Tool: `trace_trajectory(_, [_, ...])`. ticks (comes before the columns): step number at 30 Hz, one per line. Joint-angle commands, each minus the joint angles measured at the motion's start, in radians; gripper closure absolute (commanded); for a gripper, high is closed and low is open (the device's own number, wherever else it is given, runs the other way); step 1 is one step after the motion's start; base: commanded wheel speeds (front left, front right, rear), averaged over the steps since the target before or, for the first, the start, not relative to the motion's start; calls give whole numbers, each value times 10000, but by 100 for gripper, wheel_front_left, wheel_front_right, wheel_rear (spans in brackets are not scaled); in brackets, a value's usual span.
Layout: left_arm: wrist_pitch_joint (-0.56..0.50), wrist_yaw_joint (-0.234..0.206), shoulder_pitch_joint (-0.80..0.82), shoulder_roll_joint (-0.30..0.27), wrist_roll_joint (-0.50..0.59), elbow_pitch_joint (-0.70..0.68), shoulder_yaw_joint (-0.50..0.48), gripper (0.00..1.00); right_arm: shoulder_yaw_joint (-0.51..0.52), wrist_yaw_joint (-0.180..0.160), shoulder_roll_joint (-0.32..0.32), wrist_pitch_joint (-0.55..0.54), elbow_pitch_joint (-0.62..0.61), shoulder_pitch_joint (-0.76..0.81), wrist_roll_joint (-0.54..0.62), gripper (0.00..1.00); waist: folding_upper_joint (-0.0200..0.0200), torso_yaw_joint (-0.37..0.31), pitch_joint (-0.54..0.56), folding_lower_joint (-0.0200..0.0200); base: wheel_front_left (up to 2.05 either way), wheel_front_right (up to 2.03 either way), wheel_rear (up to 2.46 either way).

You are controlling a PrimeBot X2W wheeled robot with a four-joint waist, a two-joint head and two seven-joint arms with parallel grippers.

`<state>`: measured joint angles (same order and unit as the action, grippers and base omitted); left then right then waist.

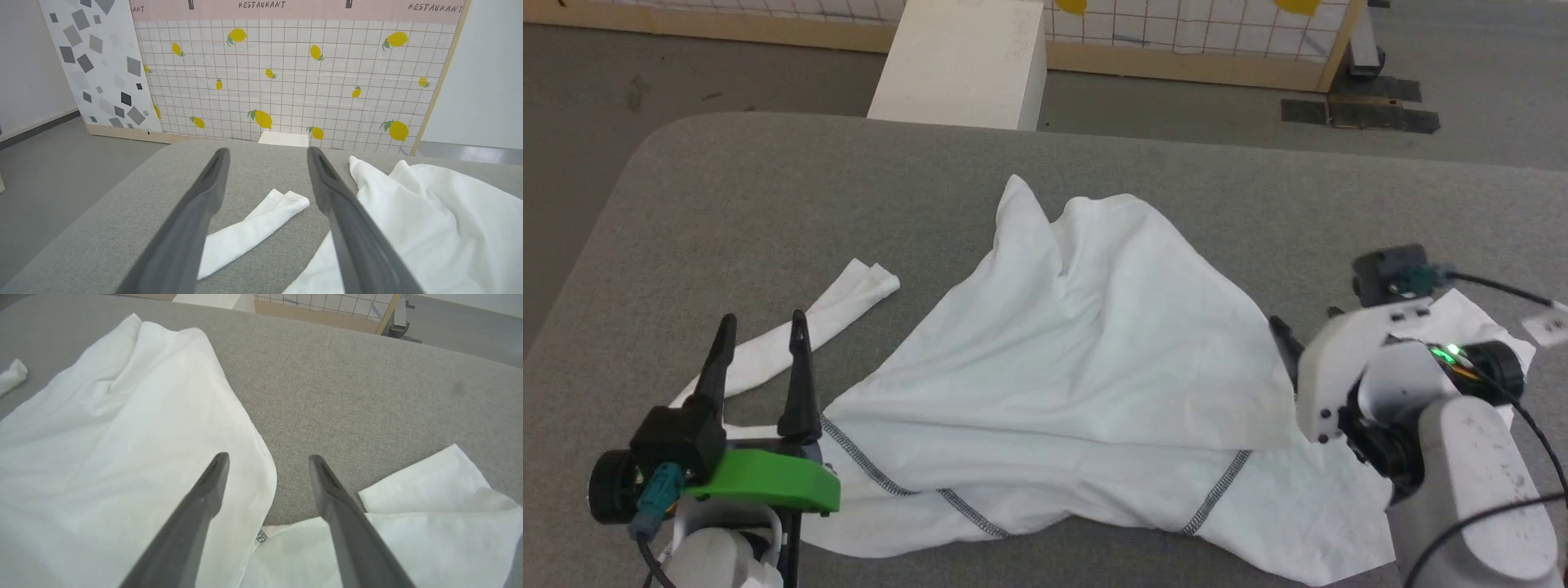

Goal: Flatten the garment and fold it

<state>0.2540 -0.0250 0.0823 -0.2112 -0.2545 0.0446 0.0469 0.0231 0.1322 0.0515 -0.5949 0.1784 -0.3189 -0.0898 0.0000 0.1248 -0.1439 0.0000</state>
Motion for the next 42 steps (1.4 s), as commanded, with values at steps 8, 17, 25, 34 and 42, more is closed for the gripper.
trace_trajectory(8, [76, 374, 451, 669, 300, 338, 148, 0, -1167, -15, 366, -1549, 2105, -2246, 1587, 0, 0, 933, -1060, 0, 0, 0, 0])
trace_trajectory(17, [77, 670, 800, 1244, 365, 614, -45, 0, -2119, -15, 1137, -3356, 3555, -2914, 615, 100, 0, 1608, -1682, 0, 0, 0, 0])
trace_trajectory(25, [77, 801, 797, 1442, 463, 447, -506, 0, -392, -15, 1617, -2317, 3386, -4697, 435, 100, 0, 1917, -2158, 0, 0, 0, 0])
trace_trajectory(34, [77, 1011, 1057, 1566, 435, 363, -629, 0, 961, -15, 1325, 1033, 3462, -6943, 2418, 100, 0, 2301, -2833, 0, 0, 0, 0])
trace_trajectory(42, [78, 950, 935, 1603, 419, 524, -727, 0, 1673, -15, 944, 2099, 4831, -7092, 2892, 0, 0, 2137, -2336, 0, 0, 0, 0])
